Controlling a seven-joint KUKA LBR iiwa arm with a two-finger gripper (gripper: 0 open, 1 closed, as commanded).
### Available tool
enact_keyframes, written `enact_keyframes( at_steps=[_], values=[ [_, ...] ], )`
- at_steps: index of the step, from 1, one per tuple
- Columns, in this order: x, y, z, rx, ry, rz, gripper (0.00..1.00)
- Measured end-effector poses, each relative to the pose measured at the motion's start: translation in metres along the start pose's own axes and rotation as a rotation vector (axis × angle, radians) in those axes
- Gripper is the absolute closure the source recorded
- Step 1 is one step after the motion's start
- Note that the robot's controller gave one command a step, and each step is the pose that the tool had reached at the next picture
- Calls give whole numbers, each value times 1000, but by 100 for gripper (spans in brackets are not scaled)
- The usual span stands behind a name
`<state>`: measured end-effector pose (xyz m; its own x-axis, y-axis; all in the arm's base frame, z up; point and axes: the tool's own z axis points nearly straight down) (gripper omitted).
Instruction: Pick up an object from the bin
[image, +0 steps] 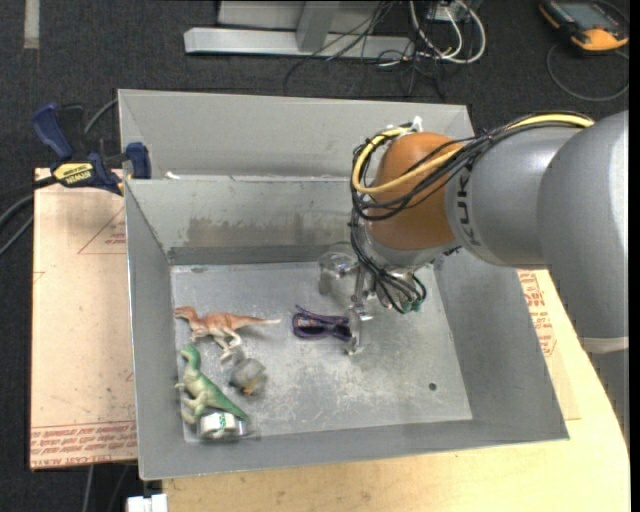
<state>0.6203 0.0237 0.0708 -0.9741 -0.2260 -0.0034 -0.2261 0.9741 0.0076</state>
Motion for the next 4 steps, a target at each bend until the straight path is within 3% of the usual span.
enact_keyframes(
  at_steps=[1,3,4],
  values=[
    [-11,8,-7,6,-6,178,100],
    [-10,3,-2,3,-11,168,100],
    [8,3,-2,6,-15,144,100]
  ],
)
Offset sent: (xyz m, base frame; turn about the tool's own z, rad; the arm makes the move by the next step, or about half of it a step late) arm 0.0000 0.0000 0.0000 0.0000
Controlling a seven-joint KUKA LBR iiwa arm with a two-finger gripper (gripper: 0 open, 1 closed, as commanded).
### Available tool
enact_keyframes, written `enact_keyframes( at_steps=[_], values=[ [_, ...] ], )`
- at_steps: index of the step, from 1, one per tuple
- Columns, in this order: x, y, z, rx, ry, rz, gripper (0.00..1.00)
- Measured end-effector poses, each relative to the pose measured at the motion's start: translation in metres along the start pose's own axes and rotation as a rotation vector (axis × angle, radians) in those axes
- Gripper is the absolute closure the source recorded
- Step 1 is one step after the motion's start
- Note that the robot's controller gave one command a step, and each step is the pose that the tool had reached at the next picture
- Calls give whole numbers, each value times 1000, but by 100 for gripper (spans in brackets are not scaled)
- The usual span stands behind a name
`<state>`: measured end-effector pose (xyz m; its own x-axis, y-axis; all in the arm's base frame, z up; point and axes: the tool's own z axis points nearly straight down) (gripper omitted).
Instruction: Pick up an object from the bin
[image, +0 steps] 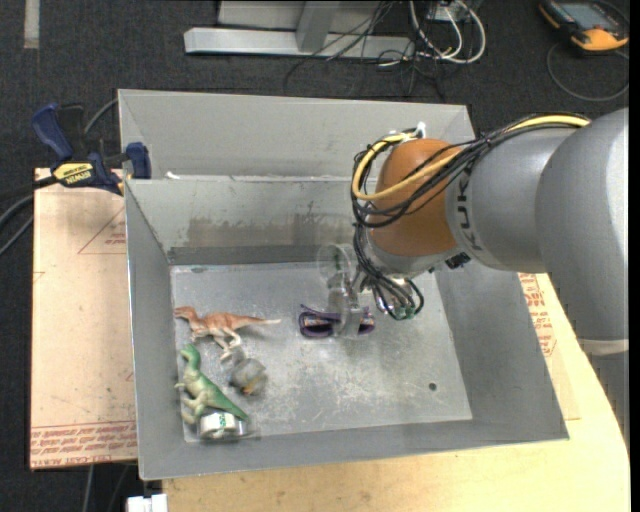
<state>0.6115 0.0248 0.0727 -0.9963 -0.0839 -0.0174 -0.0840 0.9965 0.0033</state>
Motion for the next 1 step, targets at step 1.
enact_keyframes(
  at_steps=[1],
  values=[
    [-13,-20,1,-4,-2,-48,100]
  ],
)
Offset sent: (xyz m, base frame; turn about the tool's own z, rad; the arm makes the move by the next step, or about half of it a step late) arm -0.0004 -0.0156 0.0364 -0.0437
